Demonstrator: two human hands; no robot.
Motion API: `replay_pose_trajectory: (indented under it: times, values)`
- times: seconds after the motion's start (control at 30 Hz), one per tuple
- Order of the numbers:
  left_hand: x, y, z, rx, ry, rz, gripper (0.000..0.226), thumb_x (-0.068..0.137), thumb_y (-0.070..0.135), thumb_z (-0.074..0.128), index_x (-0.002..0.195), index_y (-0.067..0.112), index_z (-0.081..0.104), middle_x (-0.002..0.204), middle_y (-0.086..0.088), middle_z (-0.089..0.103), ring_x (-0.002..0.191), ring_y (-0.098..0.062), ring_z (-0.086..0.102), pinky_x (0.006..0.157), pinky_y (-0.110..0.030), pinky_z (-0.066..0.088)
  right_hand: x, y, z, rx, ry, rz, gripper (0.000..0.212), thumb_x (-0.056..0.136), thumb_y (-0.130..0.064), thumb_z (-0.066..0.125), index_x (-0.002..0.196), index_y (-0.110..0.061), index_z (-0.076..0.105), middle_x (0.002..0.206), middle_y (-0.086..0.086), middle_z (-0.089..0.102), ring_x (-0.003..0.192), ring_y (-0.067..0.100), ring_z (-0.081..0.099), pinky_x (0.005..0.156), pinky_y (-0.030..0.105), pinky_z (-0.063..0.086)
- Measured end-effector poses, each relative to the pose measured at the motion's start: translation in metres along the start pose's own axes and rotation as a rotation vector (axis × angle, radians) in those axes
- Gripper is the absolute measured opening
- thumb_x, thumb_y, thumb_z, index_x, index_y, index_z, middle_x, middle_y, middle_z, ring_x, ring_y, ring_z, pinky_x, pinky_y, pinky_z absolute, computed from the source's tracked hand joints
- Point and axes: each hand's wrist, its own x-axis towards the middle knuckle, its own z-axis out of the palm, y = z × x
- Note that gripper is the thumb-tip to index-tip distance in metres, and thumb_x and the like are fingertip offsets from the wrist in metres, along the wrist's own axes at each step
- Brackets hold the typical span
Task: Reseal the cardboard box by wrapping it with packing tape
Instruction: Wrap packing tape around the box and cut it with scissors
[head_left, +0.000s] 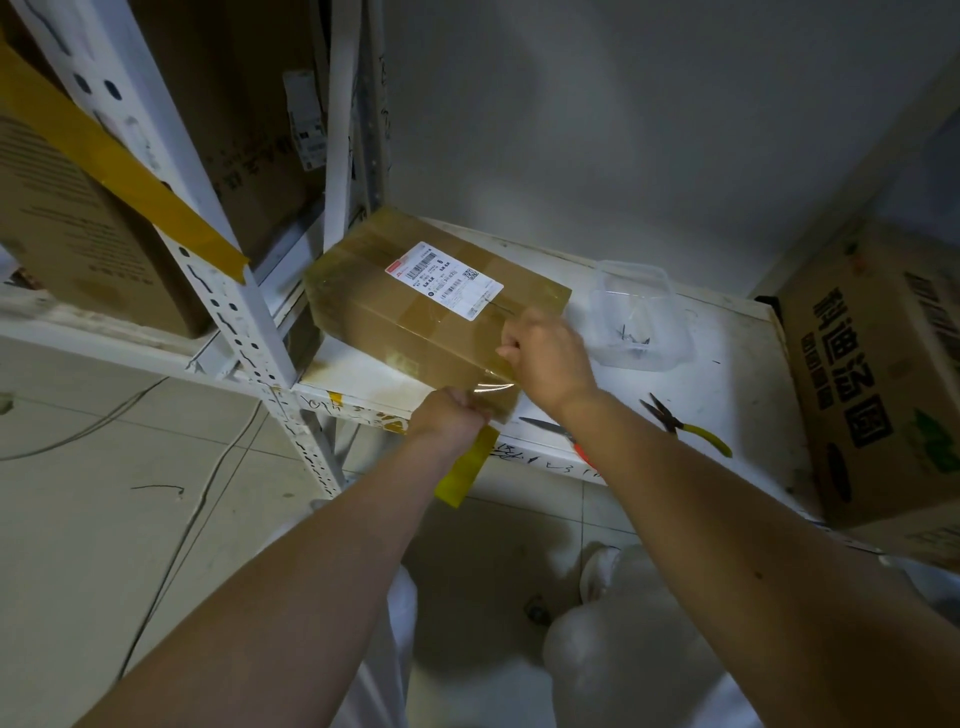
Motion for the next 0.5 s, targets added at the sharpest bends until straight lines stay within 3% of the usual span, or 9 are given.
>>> replay_pose_trajectory:
  times: [0.07,0.17,0.23,0.33,0.4,0.5]
  values:
    - [0.002,0.000,0.002,-0.017,-0.012,-0.010,0.015,0.083,0.028,0.069,0.084,0.017,0.058,0.108,-0.012,0.067,0.104,-0.030,0.061,0.089,-0.036,0.048,-0.010,0.004,0.003,0.147,-0.017,-0.044,0.022,0.085,-0.035,0.070,0.088,-0.013,0.066,0.093,-0.003,0.055,0.096,0.020,0.051,0.073,0.028,0.040]
    - [0.004,-0.001,0.004,-0.041,-0.023,-0.026,0.024,0.083,0.027,0.070,0.100,0.012,0.061,0.111,-0.012,0.066,0.106,-0.030,0.060,0.095,-0.037,0.048,-0.020,0.012,-0.002,0.244,-0.063,-0.079,0.033,0.078,-0.040,0.075,0.098,-0.015,0.068,0.103,-0.001,0.060,0.099,0.018,0.051,0.083,0.033,0.045]
    - [0.004,-0.001,0.004,-0.063,-0.020,-0.028,0.019,0.083,0.024,0.070,0.096,0.013,0.062,0.112,-0.012,0.067,0.107,-0.030,0.061,0.094,-0.037,0.048,-0.024,0.013,-0.002,0.125,-0.026,-0.139,0.031,0.078,-0.040,0.075,0.099,-0.017,0.069,0.106,-0.002,0.062,0.104,0.020,0.052,0.091,0.037,0.042]
    - [0.005,0.000,0.007,-0.068,-0.016,-0.030,0.021,0.082,0.019,0.070,0.100,0.008,0.066,0.111,-0.017,0.068,0.107,-0.033,0.061,0.087,-0.035,0.048,-0.029,0.010,0.008,-0.168,0.169,-0.218,0.023,0.077,-0.043,0.074,0.083,-0.021,0.072,0.092,-0.003,0.065,0.108,0.026,0.055,0.098,0.045,0.030]
    - [0.005,0.001,0.008,-0.060,-0.011,-0.035,0.021,0.083,0.017,0.068,0.102,0.009,0.066,0.110,-0.017,0.068,0.106,-0.033,0.061,0.085,-0.035,0.048,-0.031,0.007,0.018,-0.250,0.247,-0.233,0.023,0.079,-0.041,0.072,0.077,-0.019,0.071,0.084,-0.001,0.063,0.101,0.027,0.057,0.102,0.047,0.027]
    - [0.006,0.002,0.008,-0.071,-0.015,-0.047,0.013,0.083,0.014,0.065,0.096,0.013,0.064,0.110,-0.016,0.067,0.106,-0.033,0.061,0.087,-0.035,0.049,-0.039,0.010,0.032,-0.289,0.379,-0.271,0.025,0.086,-0.037,0.060,0.080,-0.016,0.070,0.082,0.001,0.065,0.081,0.023,0.062,0.101,0.041,0.035]
